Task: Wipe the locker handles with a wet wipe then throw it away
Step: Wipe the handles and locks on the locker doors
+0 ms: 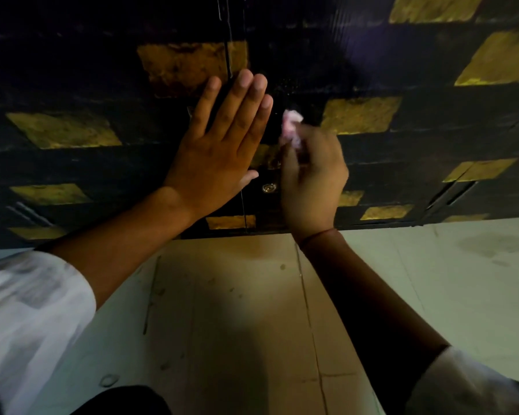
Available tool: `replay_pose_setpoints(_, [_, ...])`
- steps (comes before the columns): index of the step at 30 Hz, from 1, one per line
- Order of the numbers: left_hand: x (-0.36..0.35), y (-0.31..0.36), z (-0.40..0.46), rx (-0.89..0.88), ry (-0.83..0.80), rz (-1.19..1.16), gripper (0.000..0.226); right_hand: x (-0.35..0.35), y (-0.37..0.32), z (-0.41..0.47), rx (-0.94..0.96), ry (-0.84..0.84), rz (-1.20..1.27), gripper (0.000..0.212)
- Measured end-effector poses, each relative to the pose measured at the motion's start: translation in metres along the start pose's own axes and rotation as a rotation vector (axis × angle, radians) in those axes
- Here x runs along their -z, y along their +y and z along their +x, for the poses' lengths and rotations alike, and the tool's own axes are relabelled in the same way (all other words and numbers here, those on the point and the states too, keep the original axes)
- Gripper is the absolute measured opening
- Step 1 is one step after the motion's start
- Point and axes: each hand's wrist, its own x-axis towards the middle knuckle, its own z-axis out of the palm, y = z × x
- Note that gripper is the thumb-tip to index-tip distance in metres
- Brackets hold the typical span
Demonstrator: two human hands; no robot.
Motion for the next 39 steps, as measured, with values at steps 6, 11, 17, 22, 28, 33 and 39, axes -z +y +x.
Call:
replay_pose_setpoints(6, [0.002,-0.008,-0.004,-0.023,0.018,0.021,0.107,0.012,0.014,0.002,0.178,-0.09,-0.141,0.022])
replay_pose_setpoints(11, [0.002,-0.01,-0.005,-0.045,0.008,0.029,0.106,0.005,0.031,-0.005,0.206,-0.21,-0.13,0.014])
replay_pose_setpoints(17, [-0.005,-0.014,-0.01,-0.054,0.029,0.001,0.103,0.011,0.036,-0.023,0.141,-0.136,-0.081,0.011])
replay_pose_setpoints(22, [-0.01,-0.02,-0.017,-0.042,0.051,-0.128,0.102,0.005,0.033,-0.023,0.087,-0.248,-0.16,0.005])
replay_pose_setpoints(28, [-0.023,-0.056,-0.06,0.088,0.094,-0.199,0.121,-0.014,-0.022,-0.006,0.206,-0.156,0.047,0.018])
replay_pose_setpoints(33, [-0.034,-0.075,-0.081,0.145,0.006,-0.134,0.124,-0.052,-0.049,0.008,0.299,-0.229,0.131,0.016])
replay_pose_setpoints(39, [-0.033,-0.074,-0.082,0.148,-0.043,-0.133,0.123,-0.064,-0.009,-0.024,0.297,-0.411,-0.004,0.007])
